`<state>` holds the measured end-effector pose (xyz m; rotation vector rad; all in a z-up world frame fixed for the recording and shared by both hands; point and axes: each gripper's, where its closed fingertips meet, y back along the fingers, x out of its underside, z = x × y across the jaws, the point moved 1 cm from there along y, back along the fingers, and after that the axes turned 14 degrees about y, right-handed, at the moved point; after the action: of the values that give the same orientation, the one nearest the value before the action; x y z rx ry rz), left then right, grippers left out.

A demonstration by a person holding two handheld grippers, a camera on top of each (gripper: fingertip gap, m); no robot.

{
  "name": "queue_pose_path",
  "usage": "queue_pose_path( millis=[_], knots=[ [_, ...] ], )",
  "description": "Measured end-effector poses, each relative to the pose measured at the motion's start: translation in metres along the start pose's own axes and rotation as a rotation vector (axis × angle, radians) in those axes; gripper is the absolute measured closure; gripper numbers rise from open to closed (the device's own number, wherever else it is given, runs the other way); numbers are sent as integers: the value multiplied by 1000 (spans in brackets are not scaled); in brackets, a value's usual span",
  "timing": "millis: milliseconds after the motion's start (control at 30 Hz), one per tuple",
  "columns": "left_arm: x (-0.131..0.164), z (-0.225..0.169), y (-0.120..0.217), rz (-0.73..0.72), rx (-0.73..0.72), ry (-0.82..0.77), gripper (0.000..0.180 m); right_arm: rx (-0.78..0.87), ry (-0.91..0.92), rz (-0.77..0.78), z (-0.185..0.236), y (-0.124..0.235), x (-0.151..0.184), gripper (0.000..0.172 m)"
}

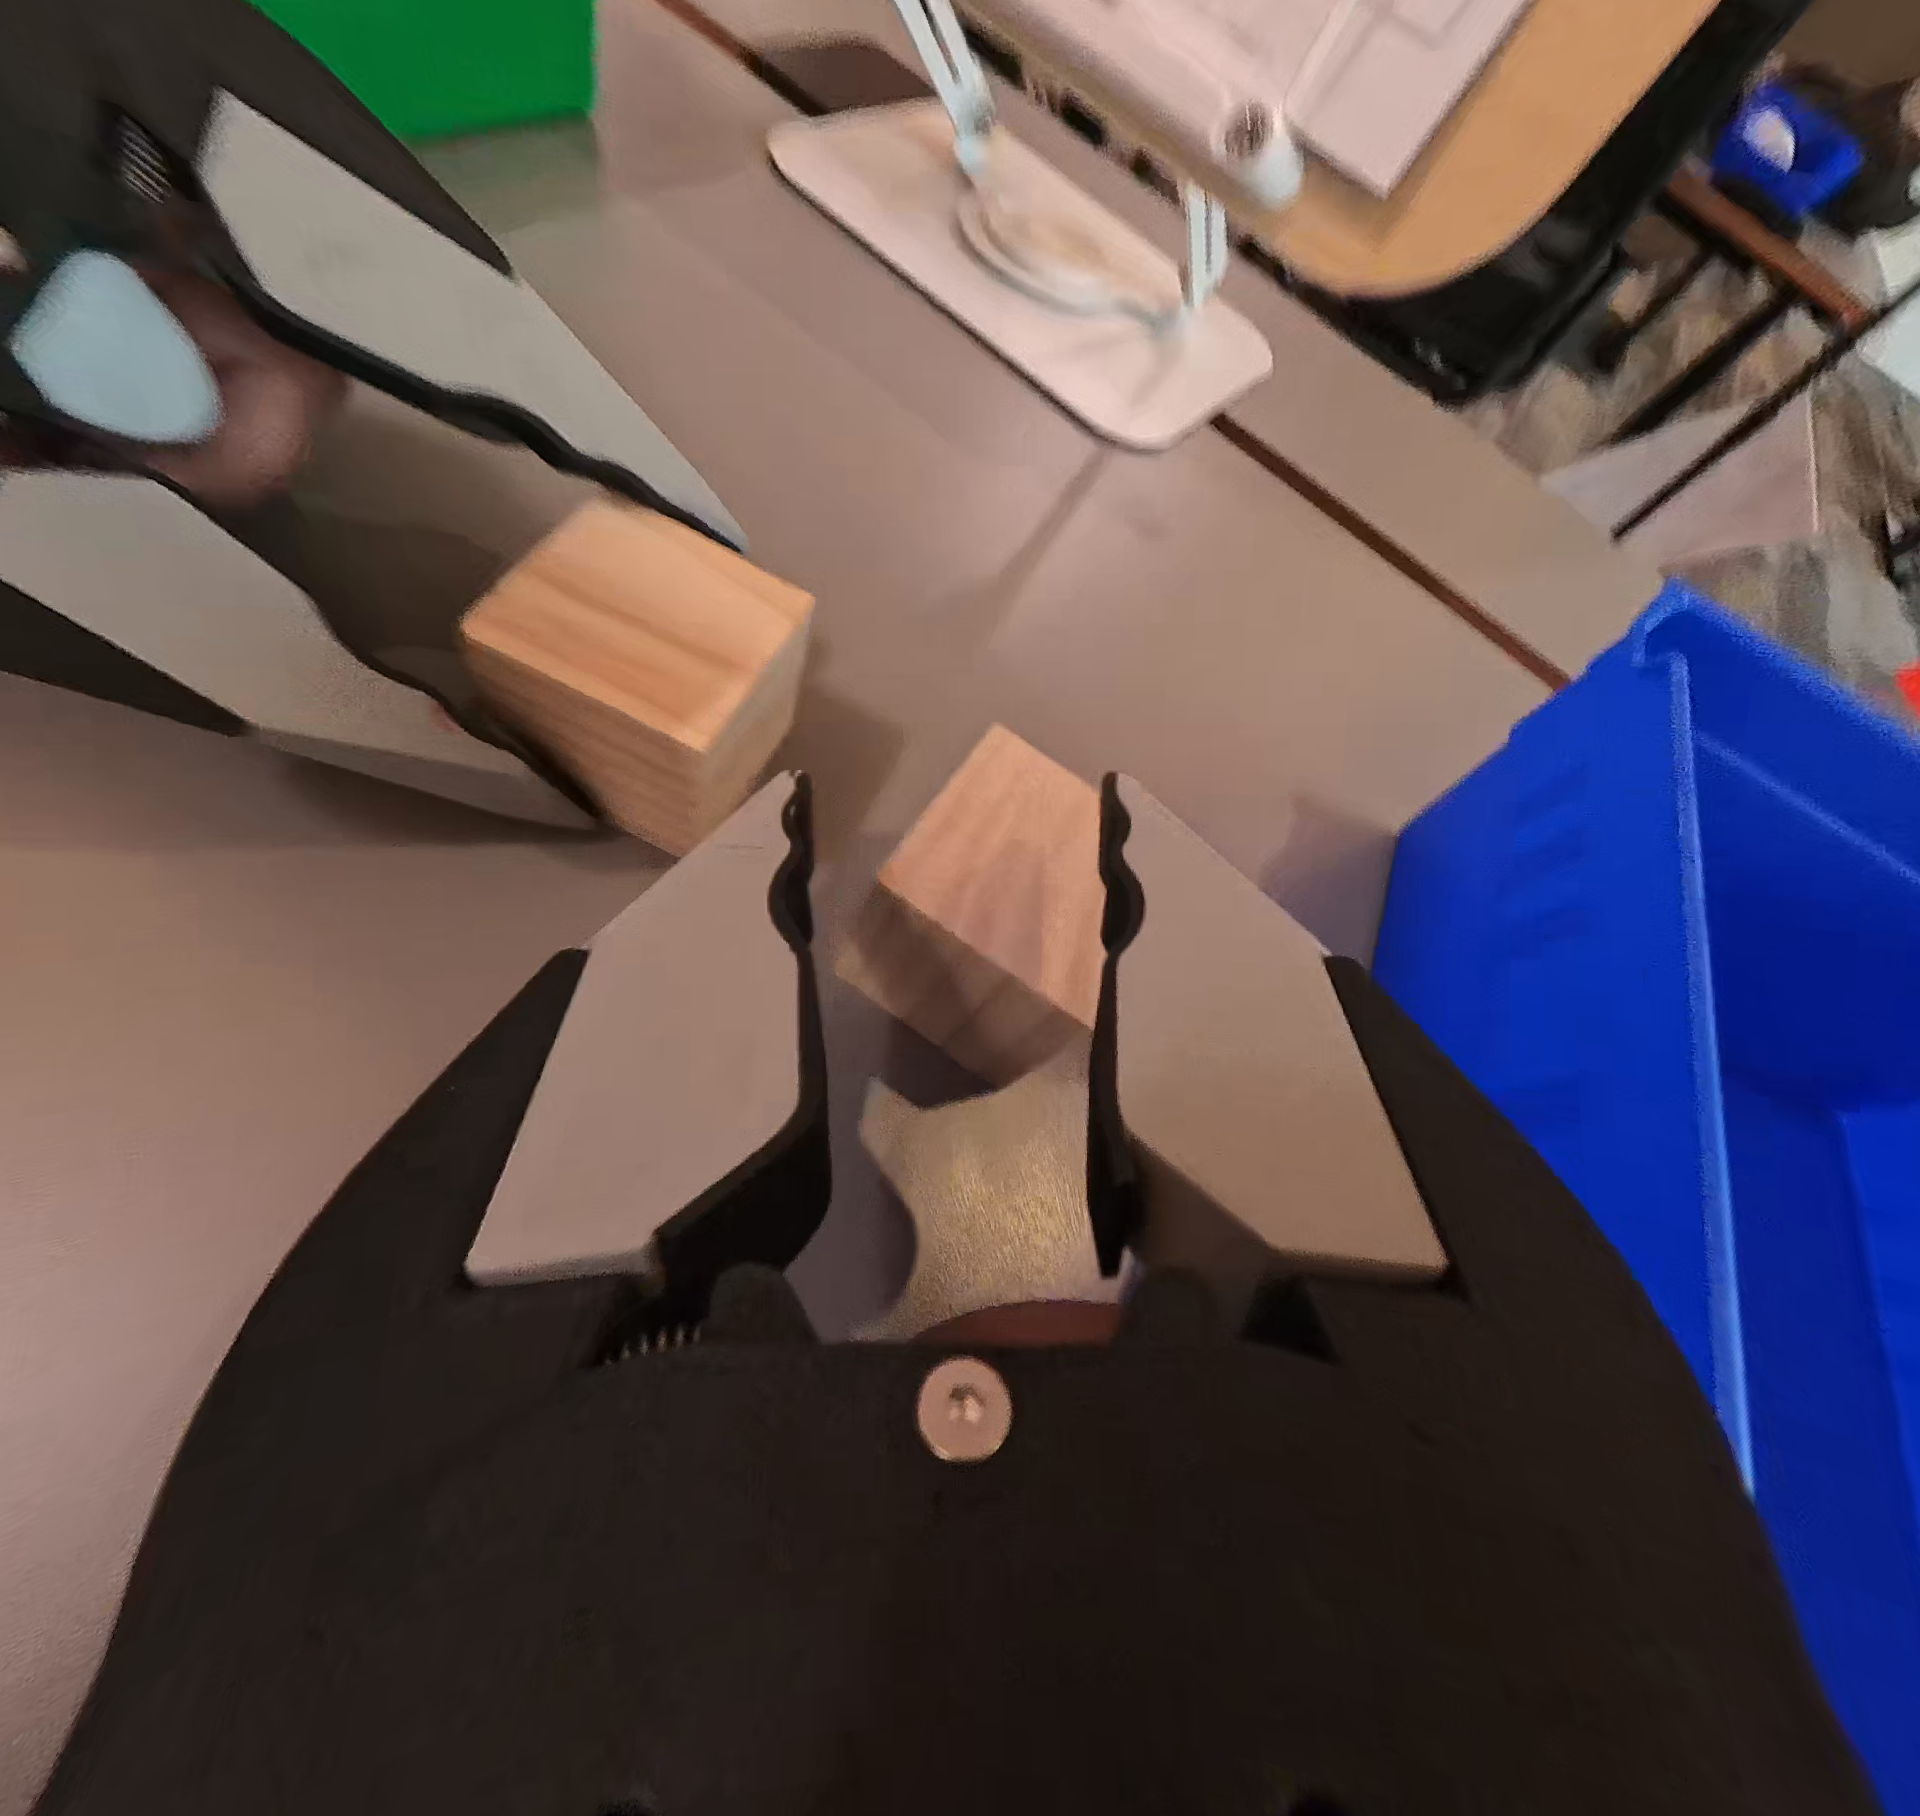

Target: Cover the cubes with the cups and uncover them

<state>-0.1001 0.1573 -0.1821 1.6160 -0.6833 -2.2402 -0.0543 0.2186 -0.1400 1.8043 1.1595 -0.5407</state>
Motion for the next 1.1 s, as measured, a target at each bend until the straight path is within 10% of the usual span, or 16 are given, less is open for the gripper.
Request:
queue_pose_path(
  millis=[367,467,567,800,1100],
  knots=[
    [-23,13,47,-243,-72,65,108,191,-72,-363,-52,94,-61,131],
    [-45,25,75,-401,-57,184,107,272,-118,-217,-94,106,-40,131],
    [-50,37,85,-450,-104,223,111,138,-112,53,-107,81,-1,94],
    [-26,34,60,-287,-171,132,112,-18,-84,548,-105,39,84,152],
    [-26,35,62,-290,-184,121,115,83,-195,623,-145,47,126,164]
  ],
)
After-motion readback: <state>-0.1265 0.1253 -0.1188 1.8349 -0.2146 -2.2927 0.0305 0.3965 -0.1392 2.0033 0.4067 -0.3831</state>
